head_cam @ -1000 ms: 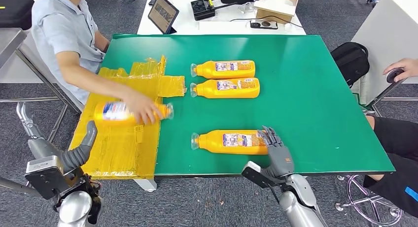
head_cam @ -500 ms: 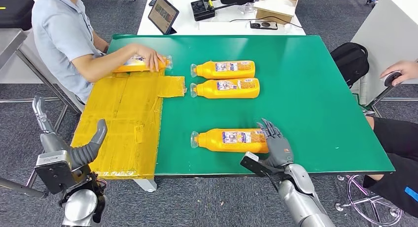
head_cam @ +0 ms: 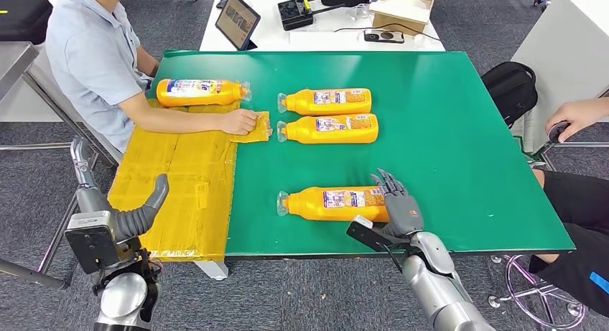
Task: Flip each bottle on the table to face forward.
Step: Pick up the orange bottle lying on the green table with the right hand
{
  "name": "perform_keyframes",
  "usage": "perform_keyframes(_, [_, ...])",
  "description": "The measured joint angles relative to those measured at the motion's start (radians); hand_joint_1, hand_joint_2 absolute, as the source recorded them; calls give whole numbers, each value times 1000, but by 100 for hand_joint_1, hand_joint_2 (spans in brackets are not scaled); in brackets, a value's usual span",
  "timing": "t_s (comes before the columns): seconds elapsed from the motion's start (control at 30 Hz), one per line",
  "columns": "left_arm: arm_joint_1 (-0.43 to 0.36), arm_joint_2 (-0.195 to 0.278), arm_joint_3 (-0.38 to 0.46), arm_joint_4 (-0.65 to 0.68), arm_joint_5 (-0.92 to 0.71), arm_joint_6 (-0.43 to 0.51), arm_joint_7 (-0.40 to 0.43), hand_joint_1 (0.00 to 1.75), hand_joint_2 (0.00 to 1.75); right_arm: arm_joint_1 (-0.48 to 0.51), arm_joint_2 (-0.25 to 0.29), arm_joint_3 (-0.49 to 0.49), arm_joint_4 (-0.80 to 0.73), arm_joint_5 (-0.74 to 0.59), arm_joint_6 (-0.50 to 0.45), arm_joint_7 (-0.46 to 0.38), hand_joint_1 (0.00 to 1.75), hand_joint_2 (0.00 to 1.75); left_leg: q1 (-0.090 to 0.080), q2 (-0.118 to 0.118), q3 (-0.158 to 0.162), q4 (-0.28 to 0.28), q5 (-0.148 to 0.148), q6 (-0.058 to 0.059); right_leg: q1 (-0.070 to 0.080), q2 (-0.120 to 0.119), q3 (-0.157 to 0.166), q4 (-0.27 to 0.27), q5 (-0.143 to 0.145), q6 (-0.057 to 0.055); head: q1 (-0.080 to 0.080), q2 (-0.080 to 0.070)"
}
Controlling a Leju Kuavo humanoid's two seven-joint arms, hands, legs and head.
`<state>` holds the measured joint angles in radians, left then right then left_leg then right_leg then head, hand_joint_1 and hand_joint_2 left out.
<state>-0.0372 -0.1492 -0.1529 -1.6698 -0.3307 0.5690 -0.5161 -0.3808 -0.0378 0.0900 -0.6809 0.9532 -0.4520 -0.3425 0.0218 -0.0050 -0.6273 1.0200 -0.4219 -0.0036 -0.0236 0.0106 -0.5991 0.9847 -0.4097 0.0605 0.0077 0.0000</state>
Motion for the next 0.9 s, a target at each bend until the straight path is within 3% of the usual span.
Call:
perform_keyframes(0.07, [-2, 0, 0, 6, 5, -4, 6, 0, 175, -6, 2, 0, 8, -12, 23, 5, 2, 175, 0, 0, 0, 0, 0, 0, 0, 0, 0, 0, 0, 0, 0, 0])
perform_keyframes(0.1, [-4, 0, 0, 9, 7, -7, 10, 0, 175, -12, 3, 0, 15, -19, 44, 11, 35, 175, 0, 0, 0, 0, 0, 0, 0, 0, 0, 0, 0, 0, 0, 0])
perform_keyframes(0.2, [-9, 0, 0, 22, 13, -16, 21, 0, 175, -46, 4, 5, 54, -28, 140, 41, 162, 175, 0, 2, 2, 0, 0, 0, 0, 1, 0, 0, 0, 0, 0, 0])
perform_keyframes(0.23, [-12, 0, 0, 28, 15, -17, 23, 0, 175, -63, 4, 10, 71, -27, 177, 53, 172, 175, 0, 3, 3, 0, -1, 0, 0, 2, 1, 0, 0, 0, 0, 0])
perform_keyframes(0.37, [-20, 0, 0, 45, 17, -18, 29, 0, 175, -122, 0, 34, 137, -24, 289, 107, 175, 175, 0, 7, 12, 0, -3, 0, 0, 7, 6, -1, 0, -1, 0, 0])
perform_keyframes(0.6, [-23, 3, -2, 67, 9, -42, 40, 0, 175, -192, -15, 65, 214, -30, 408, 198, 175, 175, 0, 8, 29, 0, -10, 0, 1, 9, 11, -3, -6, -1, 0, 0])
perform_keyframes(0.8, [-24, 8, -14, 94, 6, -67, 44, 0, 175, -204, -24, 60, 240, -107, 458, 147, 175, 175, 0, 7, 35, 0, -10, 0, 1, 8, 20, -3, -5, 0, 0, 0])
perform_keyframes(0.9, [-27, 11, -20, 102, 6, -69, 43, 0, 175, -192, -26, 50, 244, -162, 458, 79, 175, 175, 0, 7, 35, 0, -11, 0, 1, 9, 23, -3, -5, 0, 0, 0])
